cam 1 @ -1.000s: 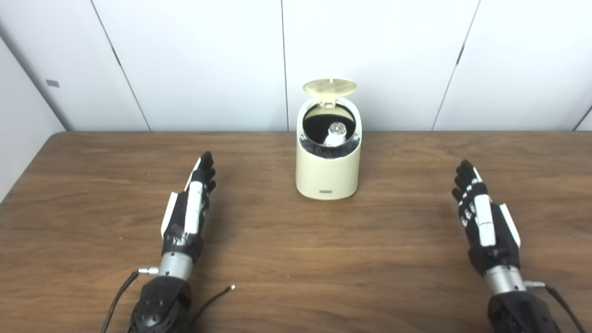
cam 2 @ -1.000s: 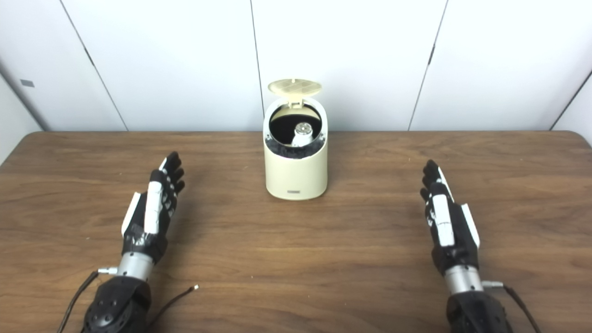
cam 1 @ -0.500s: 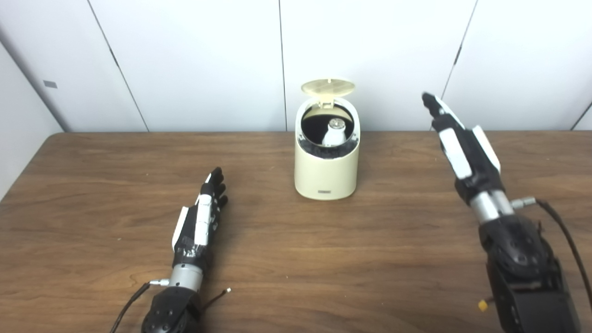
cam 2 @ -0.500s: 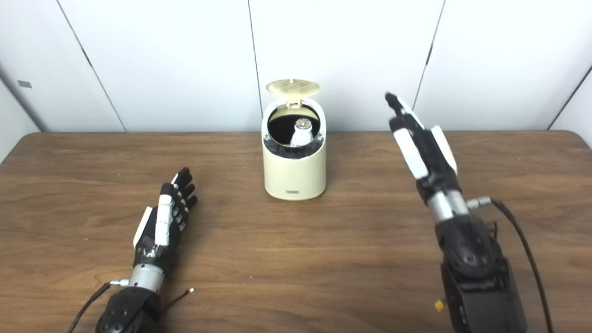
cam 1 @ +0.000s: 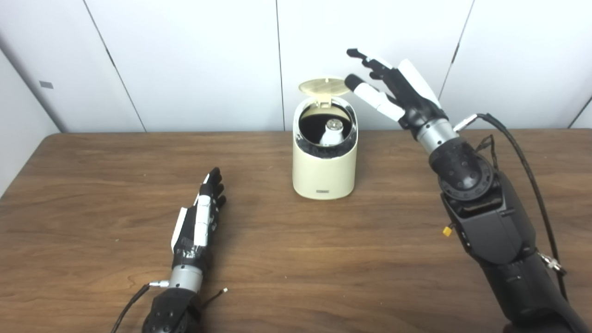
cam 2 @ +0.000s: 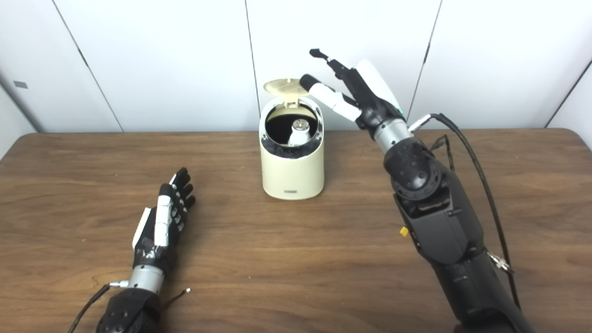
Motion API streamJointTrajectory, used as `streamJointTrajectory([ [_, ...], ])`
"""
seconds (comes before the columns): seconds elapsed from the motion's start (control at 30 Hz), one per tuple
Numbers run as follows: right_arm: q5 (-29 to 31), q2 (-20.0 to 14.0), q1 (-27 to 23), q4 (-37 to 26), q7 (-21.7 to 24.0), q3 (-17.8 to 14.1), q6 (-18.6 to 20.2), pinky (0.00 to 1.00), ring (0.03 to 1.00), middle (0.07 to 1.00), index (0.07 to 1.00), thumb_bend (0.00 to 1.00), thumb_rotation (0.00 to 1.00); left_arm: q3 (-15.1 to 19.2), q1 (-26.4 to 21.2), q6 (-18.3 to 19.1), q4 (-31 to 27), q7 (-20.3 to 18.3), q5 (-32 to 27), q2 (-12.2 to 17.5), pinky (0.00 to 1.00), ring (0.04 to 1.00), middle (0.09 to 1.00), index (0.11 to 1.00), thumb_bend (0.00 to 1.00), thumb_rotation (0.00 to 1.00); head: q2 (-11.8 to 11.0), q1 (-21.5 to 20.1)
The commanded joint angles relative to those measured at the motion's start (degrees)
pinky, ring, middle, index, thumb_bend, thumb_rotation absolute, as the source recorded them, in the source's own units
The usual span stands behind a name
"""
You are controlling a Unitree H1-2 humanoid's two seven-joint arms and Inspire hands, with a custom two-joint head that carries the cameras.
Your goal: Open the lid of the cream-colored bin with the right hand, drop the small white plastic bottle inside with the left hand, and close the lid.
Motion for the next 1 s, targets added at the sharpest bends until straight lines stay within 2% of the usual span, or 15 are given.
streamJointTrajectory([
  [0.0, -1.8, 0.9, -5.4, 0.7, -0.5, 0.5, -0.8, 0.94, 0.989, 0.983, 0.906, 0.58, 1.00, 0.1, -0.3, -0.3, 0.3, 0.2, -0.4, -0.2, 1.00, 1.000, 1.000, 1.000, 0.68, 1.00, 0.1, -0.1],
  [0.2, -4.3, 2.0, -7.3, 2.6, 0.1, 1.9, -0.5, 0.95, 1.000, 1.000, 0.907, 0.59, 1.00, 0.4, -0.4, -1.0, 0.7, 0.6, -0.3, -0.7, 1.00, 1.000, 1.000, 1.000, 0.68, 1.00, 0.2, 0.1],
  [0.47, -5.9, 2.0, -6.2, 1.5, 0.8, 1.8, -0.3, 0.96, 1.000, 1.000, 0.812, 0.61, 1.00, 0.5, -0.5, -2.2, 1.6, 0.0, -1.3, -1.0, 0.99, 1.000, 1.000, 1.000, 0.68, 1.00, 0.2, 0.3],
  [0.7, -5.9, 1.8, -5.0, 0.9, 1.2, 1.5, -0.7, 1.00, 1.000, 1.000, 0.676, 0.59, 1.00, 0.5, -0.6, -1.8, 1.3, 0.6, -1.0, -1.1, 1.00, 1.000, 1.000, 1.000, 0.69, 1.00, 0.3, 0.1],
  [0.97, -5.5, 1.5, -3.7, -0.1, 1.9, 0.6, -0.4, 1.00, 1.000, 1.000, 0.680, 0.62, 1.00, 0.5, -0.7, -2.6, 1.3, 1.0, -0.9, -1.5, 0.99, 1.000, 1.000, 1.000, 0.68, 1.00, 0.3, 0.3],
])
